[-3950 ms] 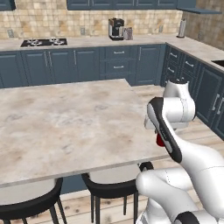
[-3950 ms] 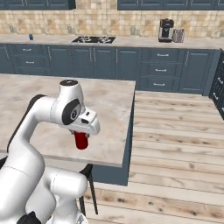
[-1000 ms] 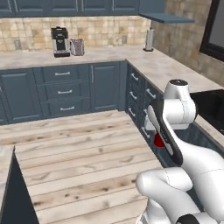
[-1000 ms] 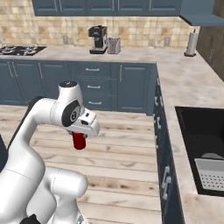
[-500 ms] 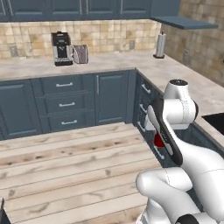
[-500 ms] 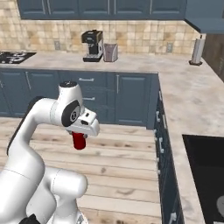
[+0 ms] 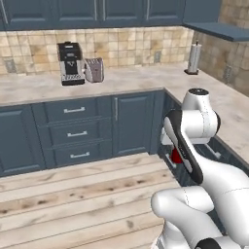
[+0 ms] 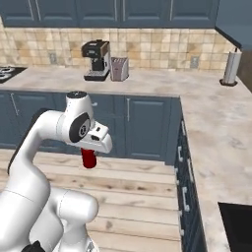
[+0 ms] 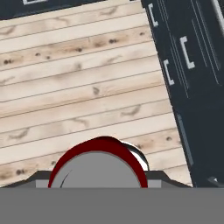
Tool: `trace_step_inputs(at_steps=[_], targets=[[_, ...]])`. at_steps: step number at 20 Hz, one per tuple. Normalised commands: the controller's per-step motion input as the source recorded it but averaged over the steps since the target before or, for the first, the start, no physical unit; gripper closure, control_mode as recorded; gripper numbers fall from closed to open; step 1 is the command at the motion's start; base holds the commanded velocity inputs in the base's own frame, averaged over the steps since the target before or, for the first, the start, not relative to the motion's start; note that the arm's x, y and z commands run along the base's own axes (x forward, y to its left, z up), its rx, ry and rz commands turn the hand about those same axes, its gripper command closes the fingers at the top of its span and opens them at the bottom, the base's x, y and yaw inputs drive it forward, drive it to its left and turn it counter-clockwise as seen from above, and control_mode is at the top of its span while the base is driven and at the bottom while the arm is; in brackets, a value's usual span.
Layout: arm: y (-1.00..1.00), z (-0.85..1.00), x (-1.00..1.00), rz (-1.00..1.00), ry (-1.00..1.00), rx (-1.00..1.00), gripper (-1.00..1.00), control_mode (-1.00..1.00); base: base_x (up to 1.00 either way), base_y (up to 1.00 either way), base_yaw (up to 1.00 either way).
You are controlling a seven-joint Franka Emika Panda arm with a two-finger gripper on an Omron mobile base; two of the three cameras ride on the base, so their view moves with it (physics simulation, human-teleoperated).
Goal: Four empty soda cans are scattered around the kitchen. Gather all the cans and cluster them next to the stove for recycling.
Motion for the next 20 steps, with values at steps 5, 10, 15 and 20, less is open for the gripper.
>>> trace_step_inputs(at_steps=[5,10,15,20], targets=[[0.0,0.0,0.0,0.0,0.0,0.0,1.0,1.0,1.0,0.0,0.01],[0.0,0.0,0.0,0.0,0.0,0.0,1.0,1.0,1.0,0.0,0.04],[0.0,0.0,0.0,0.0,0.0,0.0,1.0,1.0,0.6,0.01,0.11],[0.0,0.0,0.0,0.0,0.0,0.0,1.0,1.0,0.28,0.52,-0.03]])
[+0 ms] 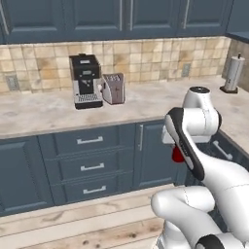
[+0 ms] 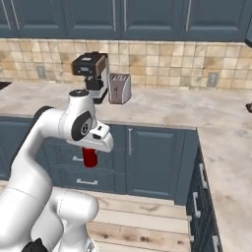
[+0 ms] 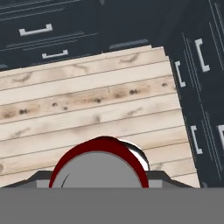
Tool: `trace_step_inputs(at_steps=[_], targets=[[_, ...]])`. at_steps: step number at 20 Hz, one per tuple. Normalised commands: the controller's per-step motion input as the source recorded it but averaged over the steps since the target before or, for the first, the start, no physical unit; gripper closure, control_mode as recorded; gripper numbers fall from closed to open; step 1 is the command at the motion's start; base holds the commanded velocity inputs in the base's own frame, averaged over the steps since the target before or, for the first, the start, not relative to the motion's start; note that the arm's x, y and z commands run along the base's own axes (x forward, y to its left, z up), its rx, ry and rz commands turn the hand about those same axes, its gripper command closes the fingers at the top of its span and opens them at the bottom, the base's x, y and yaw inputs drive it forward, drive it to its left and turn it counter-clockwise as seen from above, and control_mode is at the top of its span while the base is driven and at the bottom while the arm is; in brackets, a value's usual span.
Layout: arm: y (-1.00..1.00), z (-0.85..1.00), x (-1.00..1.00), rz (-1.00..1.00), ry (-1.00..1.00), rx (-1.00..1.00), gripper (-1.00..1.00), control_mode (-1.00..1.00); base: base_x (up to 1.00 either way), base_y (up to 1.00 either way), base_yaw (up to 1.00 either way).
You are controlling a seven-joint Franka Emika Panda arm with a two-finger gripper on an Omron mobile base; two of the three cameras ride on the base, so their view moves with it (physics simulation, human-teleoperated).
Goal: Four empty soda cans are scattered around the kitchen. Gather all the cans and cluster them next to the stove for recycling.
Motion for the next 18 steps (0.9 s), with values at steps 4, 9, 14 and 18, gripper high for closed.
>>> trace_step_inputs(at_steps=[4,9,14,18], targets=[[0.0,0.0,0.0,0.0,0.0,0.0,1.0,1.0,0.66,1.0,-0.13],[0.0,0.0,0.0,0.0,0.0,0.0,1.0,1.0,0.7,1.0,-0.2],[0.0,0.0,0.0,0.0,0.0,0.0,1.0,1.0,0.42,1.0,-0.15],[0.0,0.0,0.0,0.0,0.0,0.0,1.0,1.0,0.13,1.0,-0.13]])
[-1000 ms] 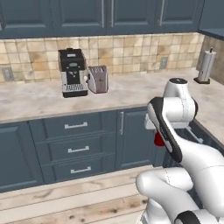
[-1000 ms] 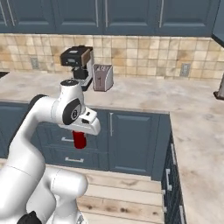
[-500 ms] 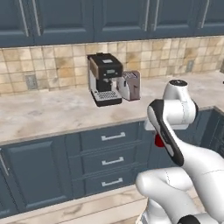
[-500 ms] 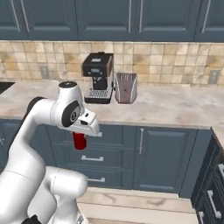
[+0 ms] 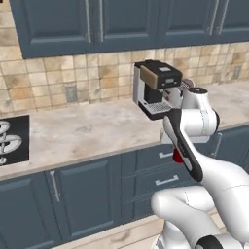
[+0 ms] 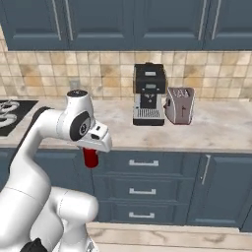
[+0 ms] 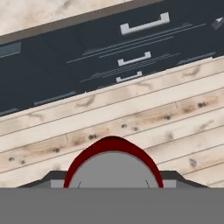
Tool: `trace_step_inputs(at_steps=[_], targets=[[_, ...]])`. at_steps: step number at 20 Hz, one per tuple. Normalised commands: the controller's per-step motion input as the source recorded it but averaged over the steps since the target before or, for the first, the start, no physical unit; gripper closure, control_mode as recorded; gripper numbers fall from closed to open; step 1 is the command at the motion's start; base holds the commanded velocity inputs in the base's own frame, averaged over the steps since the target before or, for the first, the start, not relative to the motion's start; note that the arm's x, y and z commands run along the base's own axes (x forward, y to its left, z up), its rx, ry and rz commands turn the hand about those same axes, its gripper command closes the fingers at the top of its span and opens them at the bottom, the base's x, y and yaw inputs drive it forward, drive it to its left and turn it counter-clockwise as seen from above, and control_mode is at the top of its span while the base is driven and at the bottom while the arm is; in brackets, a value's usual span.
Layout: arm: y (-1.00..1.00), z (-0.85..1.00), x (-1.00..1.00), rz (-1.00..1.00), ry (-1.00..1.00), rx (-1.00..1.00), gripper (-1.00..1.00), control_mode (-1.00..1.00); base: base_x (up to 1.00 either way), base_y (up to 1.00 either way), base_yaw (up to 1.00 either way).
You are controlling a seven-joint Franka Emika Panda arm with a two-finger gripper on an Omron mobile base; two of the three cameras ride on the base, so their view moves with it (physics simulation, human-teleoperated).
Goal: Four empty soda cans are scattered around the kitchen. Gather all the cans and cluster them next to the stove for recycling.
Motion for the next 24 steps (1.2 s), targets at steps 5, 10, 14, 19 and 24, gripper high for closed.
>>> trace_step_inputs(at_steps=[5,10,14,19,24], targets=[[0.0,0.0,0.0,0.0,0.0,0.0,1.0,1.0,0.04,1.0,-0.01],[0.0,0.0,0.0,0.0,0.0,0.0,1.0,1.0,0.33,1.0,-0.01],[0.0,0.0,0.0,0.0,0.0,0.0,1.0,1.0,0.42,1.0,-0.02],[0.0,0.0,0.0,0.0,0.0,0.0,1.0,1.0,0.32,1.0,-0.01],[0.0,0.0,0.0,0.0,0.0,0.0,1.0,1.0,0.16,1.0,0.0]])
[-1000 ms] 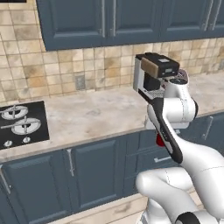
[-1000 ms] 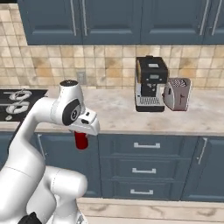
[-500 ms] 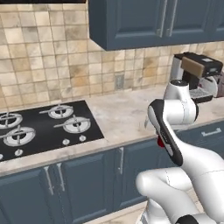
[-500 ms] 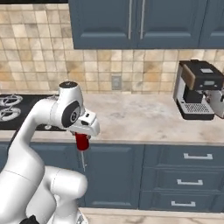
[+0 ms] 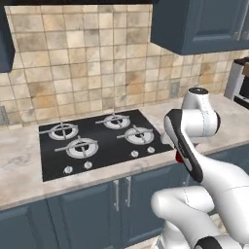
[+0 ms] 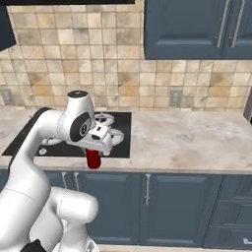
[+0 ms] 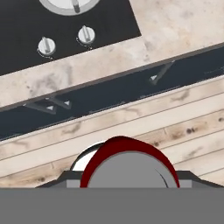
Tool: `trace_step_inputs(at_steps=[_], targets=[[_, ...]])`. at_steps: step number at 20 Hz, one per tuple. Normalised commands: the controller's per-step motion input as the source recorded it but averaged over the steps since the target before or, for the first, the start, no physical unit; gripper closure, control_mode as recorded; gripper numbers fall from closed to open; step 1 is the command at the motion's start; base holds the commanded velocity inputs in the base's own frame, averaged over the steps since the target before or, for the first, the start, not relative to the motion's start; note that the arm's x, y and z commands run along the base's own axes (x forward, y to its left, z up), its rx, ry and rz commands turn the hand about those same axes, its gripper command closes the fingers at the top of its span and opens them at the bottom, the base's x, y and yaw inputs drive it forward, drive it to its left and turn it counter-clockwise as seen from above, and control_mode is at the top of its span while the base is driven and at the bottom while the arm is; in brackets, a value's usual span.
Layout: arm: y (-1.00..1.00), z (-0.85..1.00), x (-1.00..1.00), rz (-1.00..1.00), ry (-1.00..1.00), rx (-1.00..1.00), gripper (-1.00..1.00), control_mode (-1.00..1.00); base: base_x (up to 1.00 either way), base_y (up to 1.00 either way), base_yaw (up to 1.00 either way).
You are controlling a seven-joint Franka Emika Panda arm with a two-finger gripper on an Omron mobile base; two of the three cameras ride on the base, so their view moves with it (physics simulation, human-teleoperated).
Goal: Four empty soda cans are scattered around the kitchen. Gather all the cans and cluster them next to the stove for recycling.
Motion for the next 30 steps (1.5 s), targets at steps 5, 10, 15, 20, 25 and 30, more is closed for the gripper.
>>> trace_step_inputs(at_steps=[5,10,15,20,25,30], targets=[[0.0,0.0,0.0,0.0,0.0,0.0,1.0,1.0,0.11,1.0,0.0],[0.0,0.0,0.0,0.0,0.0,0.0,1.0,1.0,0.2,1.0,0.01],[0.0,0.0,0.0,0.0,0.0,0.0,1.0,1.0,0.22,1.0,0.02],[0.0,0.0,0.0,0.0,0.0,0.0,1.0,1.0,0.42,0.38,-0.01],[0.0,0.0,0.0,0.0,0.0,0.0,1.0,1.0,0.16,-0.04,0.0],[0.0,0.0,0.0,0.0,0.0,0.0,1.0,1.0,0.71,-0.62,0.35]])
